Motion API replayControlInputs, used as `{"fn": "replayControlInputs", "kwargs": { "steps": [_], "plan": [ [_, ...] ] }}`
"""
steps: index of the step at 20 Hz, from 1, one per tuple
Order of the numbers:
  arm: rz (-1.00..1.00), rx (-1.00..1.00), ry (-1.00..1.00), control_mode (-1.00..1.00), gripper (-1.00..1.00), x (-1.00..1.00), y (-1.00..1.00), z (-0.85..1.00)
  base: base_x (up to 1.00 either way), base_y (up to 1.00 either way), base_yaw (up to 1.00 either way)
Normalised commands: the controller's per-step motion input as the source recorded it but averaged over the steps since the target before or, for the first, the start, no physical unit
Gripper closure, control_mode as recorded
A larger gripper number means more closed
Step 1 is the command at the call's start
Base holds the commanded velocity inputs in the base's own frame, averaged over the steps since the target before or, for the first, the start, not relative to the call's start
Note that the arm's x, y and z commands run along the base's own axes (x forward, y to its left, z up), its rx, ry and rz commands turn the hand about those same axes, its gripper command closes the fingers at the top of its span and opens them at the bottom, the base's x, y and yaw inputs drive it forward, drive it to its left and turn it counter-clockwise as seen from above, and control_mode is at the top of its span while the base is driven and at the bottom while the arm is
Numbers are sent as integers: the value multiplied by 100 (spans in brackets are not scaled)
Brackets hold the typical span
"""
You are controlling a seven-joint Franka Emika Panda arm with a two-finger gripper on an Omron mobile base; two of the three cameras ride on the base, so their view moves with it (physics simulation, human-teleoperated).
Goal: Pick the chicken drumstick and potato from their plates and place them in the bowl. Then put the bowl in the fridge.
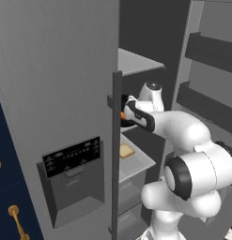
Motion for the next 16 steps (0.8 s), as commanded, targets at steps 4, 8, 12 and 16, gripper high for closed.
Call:
{"fn": "replayControlInputs", "kwargs": {
  "steps": [4, 8, 12, 16],
  "plan": [
    [0, 0, 0, -100, 100, 54, 3, -35, 0, 0, 0],
    [0, 0, 0, -100, 100, 43, 4, -38, 0, 0, 0],
    [-3, 0, -1, -100, -100, 24, 27, -18, 0, 0, 0],
    [-5, 0, -8, -100, -100, 0, 15, 0, 0, 0, 0]
  ]
}}
